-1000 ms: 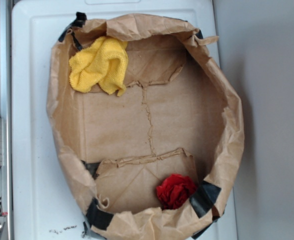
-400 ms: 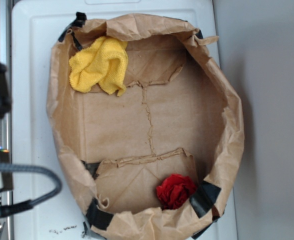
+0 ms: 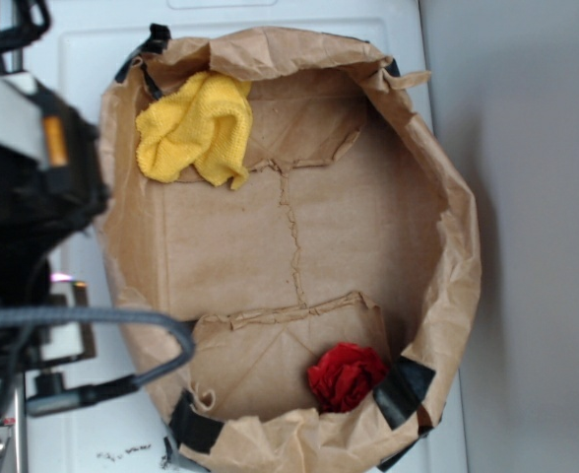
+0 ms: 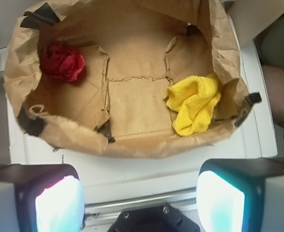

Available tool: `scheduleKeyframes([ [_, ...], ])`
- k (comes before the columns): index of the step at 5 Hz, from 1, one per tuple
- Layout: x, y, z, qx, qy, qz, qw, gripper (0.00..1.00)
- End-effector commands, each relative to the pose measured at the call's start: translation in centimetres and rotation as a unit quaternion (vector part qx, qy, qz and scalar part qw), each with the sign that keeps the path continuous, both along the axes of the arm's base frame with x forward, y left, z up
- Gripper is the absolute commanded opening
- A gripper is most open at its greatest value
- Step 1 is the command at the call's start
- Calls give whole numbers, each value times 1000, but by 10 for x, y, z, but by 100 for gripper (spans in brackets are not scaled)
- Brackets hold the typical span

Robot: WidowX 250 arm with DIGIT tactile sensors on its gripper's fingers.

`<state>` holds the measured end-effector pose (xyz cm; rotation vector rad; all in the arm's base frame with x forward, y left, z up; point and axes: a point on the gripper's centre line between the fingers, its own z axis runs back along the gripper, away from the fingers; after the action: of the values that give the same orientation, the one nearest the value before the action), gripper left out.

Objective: Grab the yellow cloth.

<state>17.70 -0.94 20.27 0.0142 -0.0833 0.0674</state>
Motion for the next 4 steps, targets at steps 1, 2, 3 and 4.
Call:
scheduleKeyframes([
  [1, 10, 9, -14, -38, -7, -34, 999, 100],
  [2, 17, 8, -23, -74, 23, -86, 993, 100],
  [3, 17, 8, -23, -74, 23, -86, 993, 100],
  [4, 17, 8, -23, -74, 23, -86, 993, 100],
])
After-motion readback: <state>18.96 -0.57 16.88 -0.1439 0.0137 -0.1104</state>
